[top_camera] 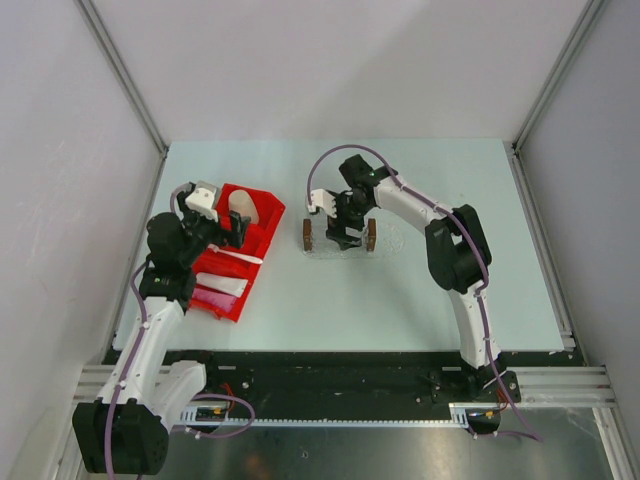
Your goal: Prepare toiletry sets of a toothbrush and toothpaste on the tray
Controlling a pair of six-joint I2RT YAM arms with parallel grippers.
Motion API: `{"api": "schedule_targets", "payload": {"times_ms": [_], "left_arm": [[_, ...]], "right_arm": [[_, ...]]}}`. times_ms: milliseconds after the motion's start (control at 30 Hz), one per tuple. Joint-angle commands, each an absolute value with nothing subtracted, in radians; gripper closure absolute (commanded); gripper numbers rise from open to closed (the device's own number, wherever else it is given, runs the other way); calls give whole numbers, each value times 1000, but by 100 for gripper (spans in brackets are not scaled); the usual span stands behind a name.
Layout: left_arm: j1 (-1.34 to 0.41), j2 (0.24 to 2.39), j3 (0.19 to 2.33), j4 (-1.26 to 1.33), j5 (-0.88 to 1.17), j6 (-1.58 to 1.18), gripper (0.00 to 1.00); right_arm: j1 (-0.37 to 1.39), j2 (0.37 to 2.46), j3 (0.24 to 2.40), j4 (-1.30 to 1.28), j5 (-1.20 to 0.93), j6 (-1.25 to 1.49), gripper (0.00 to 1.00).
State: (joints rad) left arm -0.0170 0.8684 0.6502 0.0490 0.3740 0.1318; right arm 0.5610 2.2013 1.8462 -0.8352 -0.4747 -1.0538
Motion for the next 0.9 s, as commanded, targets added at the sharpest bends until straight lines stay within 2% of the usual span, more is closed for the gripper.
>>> {"api": "schedule_targets", "payload": {"times_ms": [0,867], "left_arm": [[-8,851,643,72,408,183,0],[-8,871,644,74,413,183,0]], "right_arm": [[566,2168,1847,-808,-471,-1034,0],[561,2037,1775,-706,-500,-965,0]]}}
